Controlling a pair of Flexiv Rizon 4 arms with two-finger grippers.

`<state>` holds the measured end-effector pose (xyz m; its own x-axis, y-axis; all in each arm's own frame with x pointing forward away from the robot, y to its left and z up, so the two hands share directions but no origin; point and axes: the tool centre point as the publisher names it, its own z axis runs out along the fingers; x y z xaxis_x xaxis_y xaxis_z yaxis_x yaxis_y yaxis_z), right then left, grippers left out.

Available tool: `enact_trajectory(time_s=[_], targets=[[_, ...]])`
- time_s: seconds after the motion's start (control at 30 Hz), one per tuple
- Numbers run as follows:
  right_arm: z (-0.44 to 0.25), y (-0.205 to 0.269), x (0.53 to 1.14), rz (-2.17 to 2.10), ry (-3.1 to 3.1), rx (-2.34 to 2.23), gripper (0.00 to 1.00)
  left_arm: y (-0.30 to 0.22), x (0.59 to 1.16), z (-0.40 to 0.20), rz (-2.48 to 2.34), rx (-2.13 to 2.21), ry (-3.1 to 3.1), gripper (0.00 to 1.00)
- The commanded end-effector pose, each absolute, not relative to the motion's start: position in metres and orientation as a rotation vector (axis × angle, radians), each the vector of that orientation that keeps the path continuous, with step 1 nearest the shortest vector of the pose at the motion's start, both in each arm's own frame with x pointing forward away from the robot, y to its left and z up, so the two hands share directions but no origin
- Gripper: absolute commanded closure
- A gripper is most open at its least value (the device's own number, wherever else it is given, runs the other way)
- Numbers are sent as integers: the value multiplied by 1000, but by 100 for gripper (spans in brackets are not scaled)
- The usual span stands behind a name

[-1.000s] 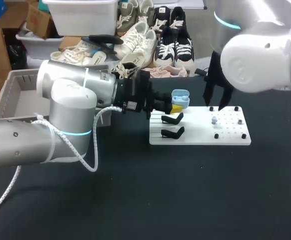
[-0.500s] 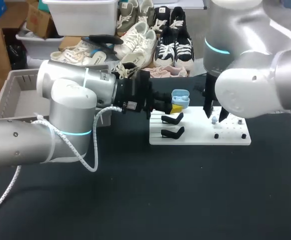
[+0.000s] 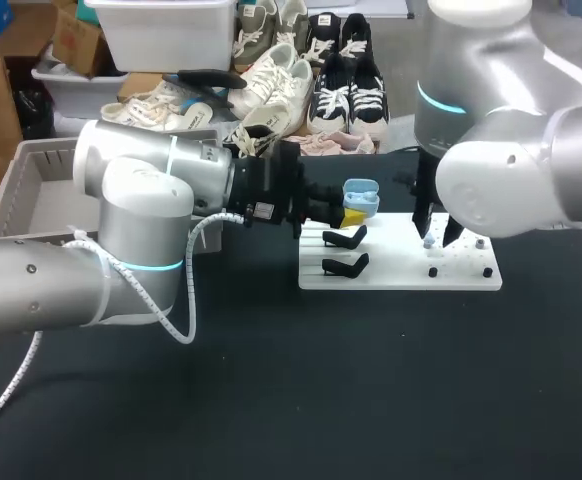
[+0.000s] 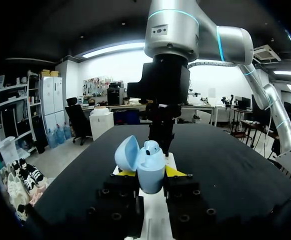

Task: Pick up each earbud case from the left stands, insert the matching earbuds, close the lid, and place the case in the box.

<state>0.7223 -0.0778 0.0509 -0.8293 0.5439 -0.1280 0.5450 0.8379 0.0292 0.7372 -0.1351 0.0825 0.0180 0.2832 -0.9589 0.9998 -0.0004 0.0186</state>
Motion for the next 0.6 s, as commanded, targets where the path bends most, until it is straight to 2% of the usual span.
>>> enact_trajectory(time_s=[0.03, 0.6], targets=[[46, -80, 721, 6, 2881, 862, 67, -135, 737, 82, -1044, 1423, 1402, 100], [36, -70, 729, 55, 2896, 869, 69, -135, 737, 82, -1044, 1423, 1402, 100]])
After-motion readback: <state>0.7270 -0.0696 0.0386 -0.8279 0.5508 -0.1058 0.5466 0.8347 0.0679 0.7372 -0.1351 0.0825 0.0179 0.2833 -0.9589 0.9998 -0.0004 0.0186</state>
